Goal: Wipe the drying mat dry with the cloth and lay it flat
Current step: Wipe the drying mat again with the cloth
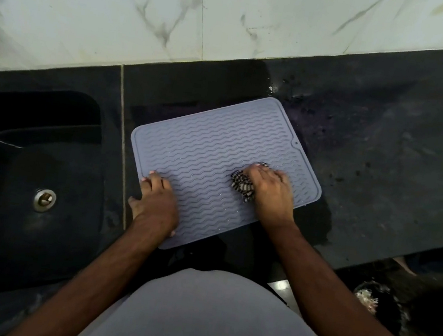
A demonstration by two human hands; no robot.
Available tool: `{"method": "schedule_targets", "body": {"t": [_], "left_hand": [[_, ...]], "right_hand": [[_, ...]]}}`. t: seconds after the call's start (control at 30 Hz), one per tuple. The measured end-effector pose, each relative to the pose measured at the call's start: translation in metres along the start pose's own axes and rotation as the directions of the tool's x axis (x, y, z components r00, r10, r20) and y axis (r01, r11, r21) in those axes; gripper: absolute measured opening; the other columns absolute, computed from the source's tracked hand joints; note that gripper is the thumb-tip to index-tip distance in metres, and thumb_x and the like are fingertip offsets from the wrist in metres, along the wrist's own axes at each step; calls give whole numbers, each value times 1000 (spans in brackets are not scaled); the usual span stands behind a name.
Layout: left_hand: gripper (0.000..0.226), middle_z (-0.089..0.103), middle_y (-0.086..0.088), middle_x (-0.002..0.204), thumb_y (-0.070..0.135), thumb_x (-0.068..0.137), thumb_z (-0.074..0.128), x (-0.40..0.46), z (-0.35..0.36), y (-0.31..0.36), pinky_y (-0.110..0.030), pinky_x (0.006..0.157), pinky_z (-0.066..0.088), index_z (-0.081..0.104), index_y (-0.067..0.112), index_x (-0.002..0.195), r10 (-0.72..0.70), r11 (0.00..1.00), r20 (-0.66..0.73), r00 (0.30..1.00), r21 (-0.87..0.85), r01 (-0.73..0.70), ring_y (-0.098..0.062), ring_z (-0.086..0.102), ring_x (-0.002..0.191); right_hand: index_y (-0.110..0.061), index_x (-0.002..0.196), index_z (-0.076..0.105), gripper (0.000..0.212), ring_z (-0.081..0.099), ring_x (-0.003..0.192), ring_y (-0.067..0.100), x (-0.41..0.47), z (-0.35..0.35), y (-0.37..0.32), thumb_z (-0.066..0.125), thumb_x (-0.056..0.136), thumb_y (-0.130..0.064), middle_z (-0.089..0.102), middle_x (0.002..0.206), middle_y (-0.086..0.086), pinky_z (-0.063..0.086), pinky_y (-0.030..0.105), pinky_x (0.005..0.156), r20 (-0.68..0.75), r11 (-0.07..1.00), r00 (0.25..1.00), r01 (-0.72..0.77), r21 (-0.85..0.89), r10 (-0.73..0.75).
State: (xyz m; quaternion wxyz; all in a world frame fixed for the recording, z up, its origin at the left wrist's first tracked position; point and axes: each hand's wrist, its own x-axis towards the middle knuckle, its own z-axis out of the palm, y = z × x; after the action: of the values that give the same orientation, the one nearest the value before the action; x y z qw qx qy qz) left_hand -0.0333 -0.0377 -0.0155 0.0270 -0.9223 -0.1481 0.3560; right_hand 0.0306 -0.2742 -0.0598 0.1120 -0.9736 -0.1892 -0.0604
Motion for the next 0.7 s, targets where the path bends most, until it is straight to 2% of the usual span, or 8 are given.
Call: {"method": "schedule_targets", "body": {"t": [0.2,0.3,0.37,0.43,0.5,0.57,0.63,0.7], "left_hand": [[102,4,-27,159,20,89,74,5,-3,15,-60,113,35,1,-6,154,-42,998,-44,998,45,44,-45,12,150],[102,5,-30,157,21,87,76,5,-1,12,-60,113,36,5,-7,154,-21,999,-68,997,28,23,-48,14,149],[117,5,-30,157,27,78,86,3,0,8,-60,113,36,4,-8,153,16,1000,-58,998,24,-14,-48,14,148],[130,3,-29,157,32,67,93,2,0,3,-61,113,34,3,-7,153,58,998,-39,998,11,-58,-47,12,149],[133,-1,-28,159,34,66,94,1,1,-3,-62,113,33,2,-5,154,88,996,-34,996,-30,-89,-46,8,151],[135,-5,-28,161,35,67,93,1,4,-8,-62,114,33,-1,-5,155,115,991,-42,993,-57,-117,-45,5,151],[133,-9,-28,162,34,70,91,1,9,-12,-63,113,32,-5,0,157,147,984,-58,987,-91,-152,-46,1,152],[127,-16,-30,162,29,79,85,1,13,-16,-65,113,29,-14,20,158,194,972,-65,979,-122,-200,-48,-5,151]], "right_hand": [[-28,112,61,22,66,102,18,15,-13,53,55,92,-19,70,107,-6,38,37,99,-19,981,983,-185,-60,184],[-28,109,60,20,67,100,20,26,-21,63,53,94,-18,71,103,-4,39,39,98,-1,956,958,-285,-71,285],[-27,110,61,23,67,100,25,31,-29,56,55,92,-14,71,107,0,46,40,92,39,958,957,-286,-31,287],[-20,117,64,31,65,103,29,28,-38,33,59,90,-8,67,119,5,51,41,89,47,968,971,-236,85,233],[-17,125,63,37,60,108,27,17,-45,0,64,90,-10,57,129,6,52,41,94,66,972,986,-163,171,154],[-21,128,62,38,56,109,23,2,-43,-39,67,90,-19,55,126,4,50,40,94,68,988,997,-41,146,32],[-23,126,64,39,57,107,24,-13,-29,-75,68,88,-19,59,117,3,50,41,88,57,986,989,133,103,-139],[-24,122,66,36,58,102,25,-26,-10,-100,58,88,-21,60,110,4,49,38,80,91,959,955,279,56,-283]]}}
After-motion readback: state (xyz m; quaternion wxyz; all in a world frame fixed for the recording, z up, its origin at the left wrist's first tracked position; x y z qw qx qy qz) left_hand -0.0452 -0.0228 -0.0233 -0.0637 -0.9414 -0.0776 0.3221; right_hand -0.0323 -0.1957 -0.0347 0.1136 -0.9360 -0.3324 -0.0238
